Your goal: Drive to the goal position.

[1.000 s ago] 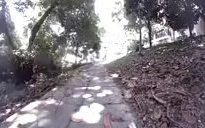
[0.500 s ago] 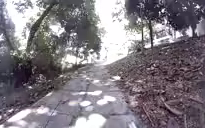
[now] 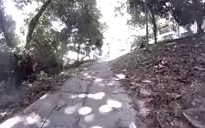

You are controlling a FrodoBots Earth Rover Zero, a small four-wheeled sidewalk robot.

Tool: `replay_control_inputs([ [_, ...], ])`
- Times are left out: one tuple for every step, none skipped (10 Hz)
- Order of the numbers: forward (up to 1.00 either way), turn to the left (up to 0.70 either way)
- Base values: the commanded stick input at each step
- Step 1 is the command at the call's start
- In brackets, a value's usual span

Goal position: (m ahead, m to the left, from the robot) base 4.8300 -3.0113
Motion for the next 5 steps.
replay_control_inputs([
  [0.50, 0.00],
  [0.50, 0.00],
  [0.50, 0.00],
  [0.50, 0.00],
  [0.50, 0.00],
])
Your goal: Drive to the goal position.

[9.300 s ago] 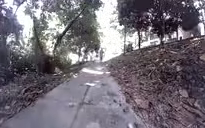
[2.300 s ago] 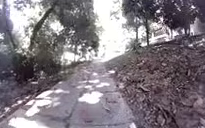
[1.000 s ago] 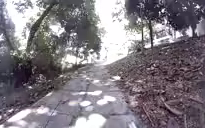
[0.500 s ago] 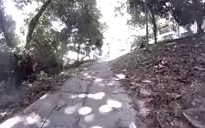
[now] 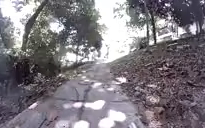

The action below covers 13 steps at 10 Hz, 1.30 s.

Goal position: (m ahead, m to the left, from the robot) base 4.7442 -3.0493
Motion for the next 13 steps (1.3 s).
replay_control_inputs([
  [0.50, -0.12],
  [0.50, -0.28],
  [0.50, -0.44],
  [0.50, -0.50],
  [0.50, -0.36],
  [0.50, -0.03],
  [0.50, 0.00],
  [0.50, 0.00],
  [0.50, 0.00],
  [0.50, 0.00],
  [0.50, 0.00],
  [0.50, 0.00],
  [0.50, -0.01],
])
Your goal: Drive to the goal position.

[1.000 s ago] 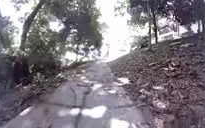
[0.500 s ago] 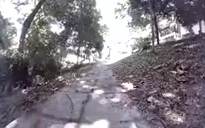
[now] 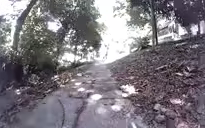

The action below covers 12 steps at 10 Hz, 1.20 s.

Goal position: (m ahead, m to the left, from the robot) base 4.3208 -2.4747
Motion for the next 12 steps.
replay_control_inputs([
  [0.50, -0.06],
  [0.50, -0.11],
  [0.50, -0.16],
  [0.50, -0.21],
  [0.50, -0.26],
  [0.50, -0.31],
  [0.50, -0.36],
  [0.50, -0.41],
  [0.50, -0.46],
  [0.50, -0.50],
  [0.50, -0.50],
  [0.50, -0.50],
])
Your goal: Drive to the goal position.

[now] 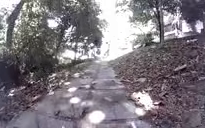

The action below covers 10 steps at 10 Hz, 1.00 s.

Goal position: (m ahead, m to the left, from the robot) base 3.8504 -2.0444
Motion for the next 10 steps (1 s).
replay_control_inputs([
  [0.50, -0.50],
  [0.50, -0.50],
  [0.50, -0.06],
  [0.50, 0.00],
  [0.50, 0.00],
  [0.50, 0.00],
  [0.50, 0.00],
  [0.50, 0.00],
  [0.50, 0.00],
  [0.50, 0.00],
])
